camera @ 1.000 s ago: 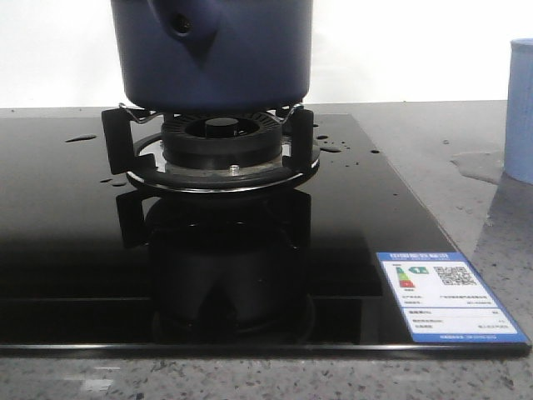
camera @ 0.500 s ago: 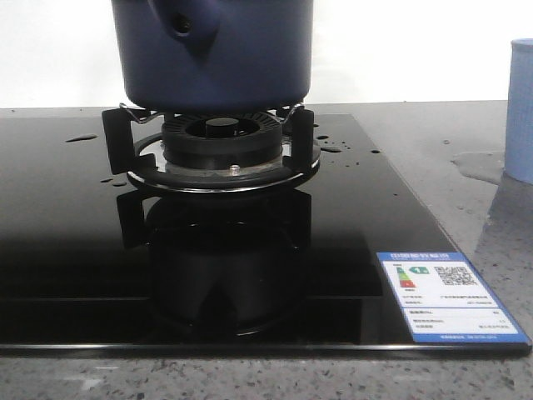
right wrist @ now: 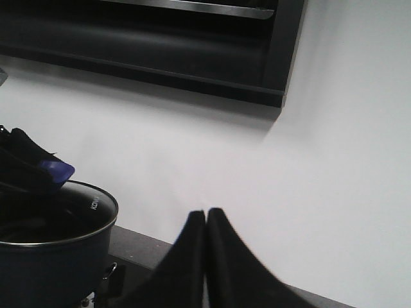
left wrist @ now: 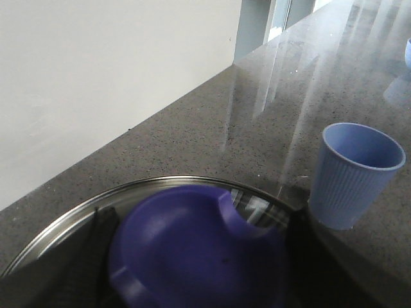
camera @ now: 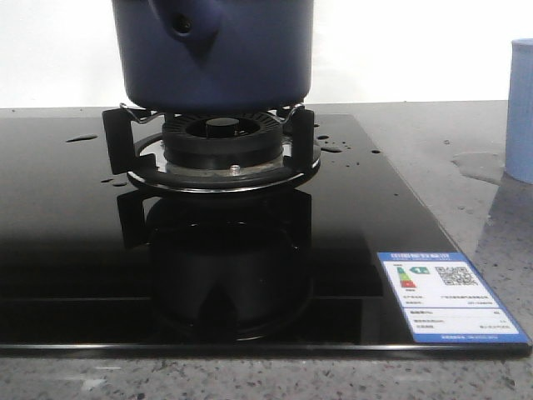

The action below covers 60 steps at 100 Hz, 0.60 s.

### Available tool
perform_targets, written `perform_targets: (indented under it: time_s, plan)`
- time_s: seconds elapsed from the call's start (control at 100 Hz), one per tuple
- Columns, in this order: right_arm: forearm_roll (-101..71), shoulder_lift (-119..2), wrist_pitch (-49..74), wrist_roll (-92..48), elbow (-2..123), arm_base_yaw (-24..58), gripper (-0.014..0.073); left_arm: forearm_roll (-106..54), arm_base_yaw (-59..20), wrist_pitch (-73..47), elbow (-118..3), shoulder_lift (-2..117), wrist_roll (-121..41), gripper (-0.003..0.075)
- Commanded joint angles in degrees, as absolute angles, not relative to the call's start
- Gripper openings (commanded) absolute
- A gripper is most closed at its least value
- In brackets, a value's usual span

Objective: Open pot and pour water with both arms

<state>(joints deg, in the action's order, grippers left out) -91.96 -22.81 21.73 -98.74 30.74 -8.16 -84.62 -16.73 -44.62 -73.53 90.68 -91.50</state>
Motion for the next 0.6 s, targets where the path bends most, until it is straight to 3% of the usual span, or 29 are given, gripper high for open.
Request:
perform_targets:
  time_s: [0.0, 0.07, 0.21, 0.28, 0.41, 0.59]
  plan:
    - [-94.12, -22.98, 21.79, -98.88, 32.13, -8.43, -0.0071, -90.22, -17.18, -45.60, -75.77, 88.15, -91.24, 0.0615]
    - [-94.12, -22.98, 21.79, -98.88, 32.02, -8.43, -0.0071, -91.11, -17.18, -45.60, -75.77, 86.95, -91.24, 0.0662]
    - [-94.12, -22.98, 21.79, -98.88, 31.29, -8.43, -0.0071, -91.16, -16.94, -43.04, -75.77, 82.09, -90.22, 0.0638]
    - [-94.00, -22.98, 21.97, -98.88, 30.63, -8.43, -0.0071, -89.71, -16.29, -41.06, -75.77, 78.61, -86.52, 0.0564]
    - [-93.50, -22.52, 24.15, -98.88, 28.71, -8.43, -0.0071, -84.78, -14.18, -39.61, -74.68, 71.25, -81.21, 0.0356]
    - [-93.39, -20.23, 29.25, -98.88, 23.74, -7.84, -0.0071, -81.25, -10.55, -37.77, -64.67, 59.05, -78.47, 0.0143]
